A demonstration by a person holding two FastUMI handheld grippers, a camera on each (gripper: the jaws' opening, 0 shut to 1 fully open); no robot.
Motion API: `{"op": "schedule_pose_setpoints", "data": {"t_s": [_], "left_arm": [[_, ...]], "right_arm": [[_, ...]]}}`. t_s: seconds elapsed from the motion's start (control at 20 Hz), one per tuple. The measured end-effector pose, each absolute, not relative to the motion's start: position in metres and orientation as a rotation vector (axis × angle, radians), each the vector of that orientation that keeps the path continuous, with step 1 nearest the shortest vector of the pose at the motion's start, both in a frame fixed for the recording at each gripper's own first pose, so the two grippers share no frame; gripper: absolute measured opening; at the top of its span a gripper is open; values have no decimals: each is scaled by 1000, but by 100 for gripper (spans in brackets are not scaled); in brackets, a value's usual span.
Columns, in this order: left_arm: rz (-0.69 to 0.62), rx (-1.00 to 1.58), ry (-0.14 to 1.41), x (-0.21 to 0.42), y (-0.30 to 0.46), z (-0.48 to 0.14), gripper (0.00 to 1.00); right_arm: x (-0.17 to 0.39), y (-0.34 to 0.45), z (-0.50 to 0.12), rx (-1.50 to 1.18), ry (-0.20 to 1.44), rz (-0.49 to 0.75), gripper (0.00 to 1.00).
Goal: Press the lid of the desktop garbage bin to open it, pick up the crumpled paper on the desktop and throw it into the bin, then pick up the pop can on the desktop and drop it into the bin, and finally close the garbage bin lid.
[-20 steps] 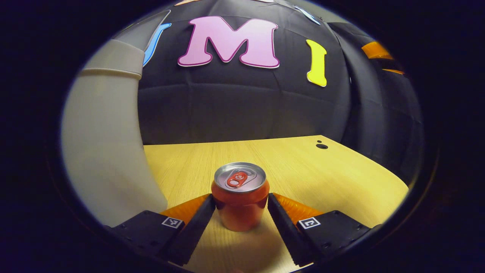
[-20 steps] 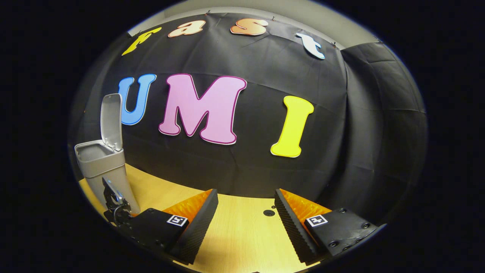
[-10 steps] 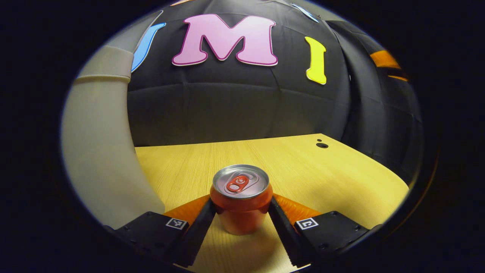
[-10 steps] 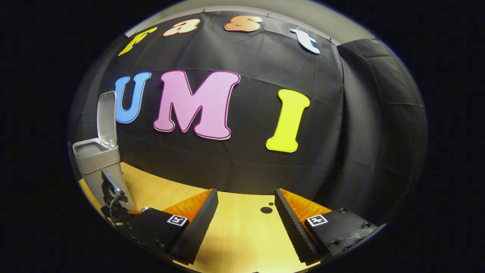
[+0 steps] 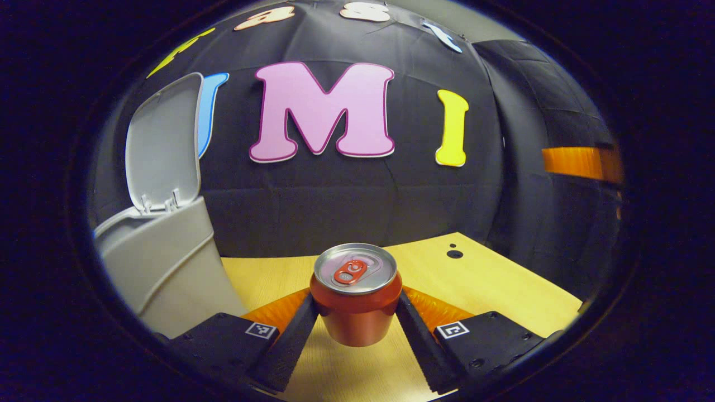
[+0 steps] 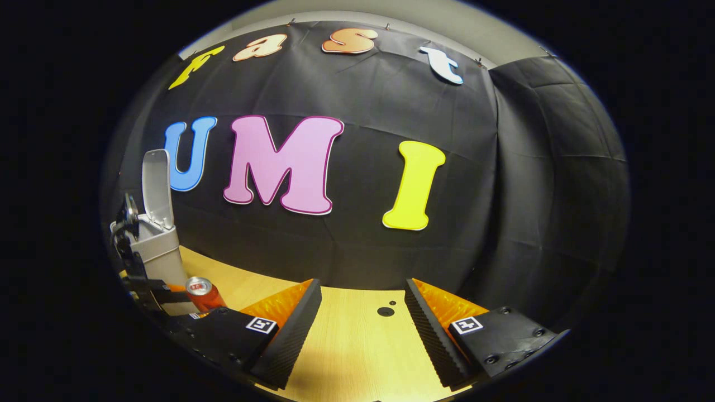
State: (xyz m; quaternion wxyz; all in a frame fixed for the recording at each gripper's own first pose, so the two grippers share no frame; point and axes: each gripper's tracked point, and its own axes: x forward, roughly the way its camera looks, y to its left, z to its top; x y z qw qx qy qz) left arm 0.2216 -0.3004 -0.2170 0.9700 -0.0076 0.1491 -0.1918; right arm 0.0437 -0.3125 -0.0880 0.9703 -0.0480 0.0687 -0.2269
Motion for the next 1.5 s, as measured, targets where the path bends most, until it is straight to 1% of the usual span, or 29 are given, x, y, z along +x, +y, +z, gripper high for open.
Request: {"op": "schedule_pose_setpoints", "data": {"t_s": [0.15, 0.35, 0.45, 0.55, 0.7, 0.9, 1.1, 1.25, 1.5], "left_arm": [[-396, -37, 247, 222, -293, -151, 88], [-379, 6, 131, 231, -271, -68, 88], [-358, 39, 94, 236, -254, -41, 88], [-321, 66, 80, 235, -231, -28, 88], [-237, 82, 88, 235, -185, -30, 88], [-126, 65, 138, 231, -112, -54, 88], [-70, 75, 168, 238, -58, -77, 88], [-61, 59, 197, 245, -44, -93, 88], [-74, 33, 243, 251, -50, -126, 88]], "right_arm": [[35, -312, -80, -94, 132, -466, 97], [27, -302, -78, -46, 140, -461, 97], [24, -298, -77, -33, 143, -455, 97], [26, -293, -75, -32, 146, -446, 97], [30, -284, -74, -33, 151, -422, 97], [37, -275, -72, -33, 166, -395, 96], [44, -268, -69, -47, 161, -374, 97], [46, -261, -77, -42, 186, -356, 97], [47, -260, -84, -58, 202, -346, 97]]}}
